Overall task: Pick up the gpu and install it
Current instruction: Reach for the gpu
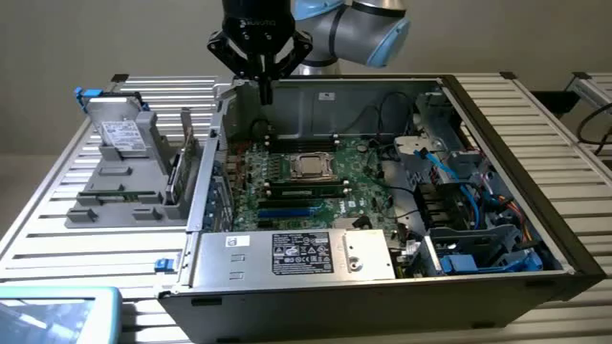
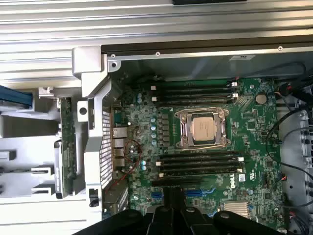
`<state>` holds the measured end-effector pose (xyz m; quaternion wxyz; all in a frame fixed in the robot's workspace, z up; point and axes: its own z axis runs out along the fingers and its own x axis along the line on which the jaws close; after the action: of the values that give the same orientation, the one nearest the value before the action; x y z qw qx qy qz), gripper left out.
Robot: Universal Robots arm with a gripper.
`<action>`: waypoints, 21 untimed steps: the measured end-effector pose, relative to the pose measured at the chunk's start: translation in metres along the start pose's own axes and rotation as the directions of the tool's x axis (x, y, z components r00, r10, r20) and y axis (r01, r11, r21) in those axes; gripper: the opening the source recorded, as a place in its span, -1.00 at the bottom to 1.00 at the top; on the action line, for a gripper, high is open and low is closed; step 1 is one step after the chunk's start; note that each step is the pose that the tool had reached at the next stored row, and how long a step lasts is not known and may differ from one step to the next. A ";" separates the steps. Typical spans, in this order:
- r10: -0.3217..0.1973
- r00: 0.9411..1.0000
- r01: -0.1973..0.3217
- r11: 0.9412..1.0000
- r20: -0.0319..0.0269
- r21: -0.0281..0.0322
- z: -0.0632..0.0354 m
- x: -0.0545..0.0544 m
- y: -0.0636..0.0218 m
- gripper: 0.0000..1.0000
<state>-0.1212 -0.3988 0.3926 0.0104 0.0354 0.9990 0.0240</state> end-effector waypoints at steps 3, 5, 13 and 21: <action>0.000 1.000 0.000 1.000 0.000 0.000 0.0000 0.000 0.0000 -0.76; 0.000 1.000 0.000 1.000 0.000 0.000 0.0000 0.000 0.0000 -0.76; 0.000 1.000 0.000 1.000 0.000 0.000 0.0000 0.000 0.0000 -0.76; 0.000 1.000 0.000 1.000 0.000 0.000 -0.0006 0.028 -0.0020 -0.76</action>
<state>-0.1489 -0.3988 0.3926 0.0104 0.0354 0.9990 0.0240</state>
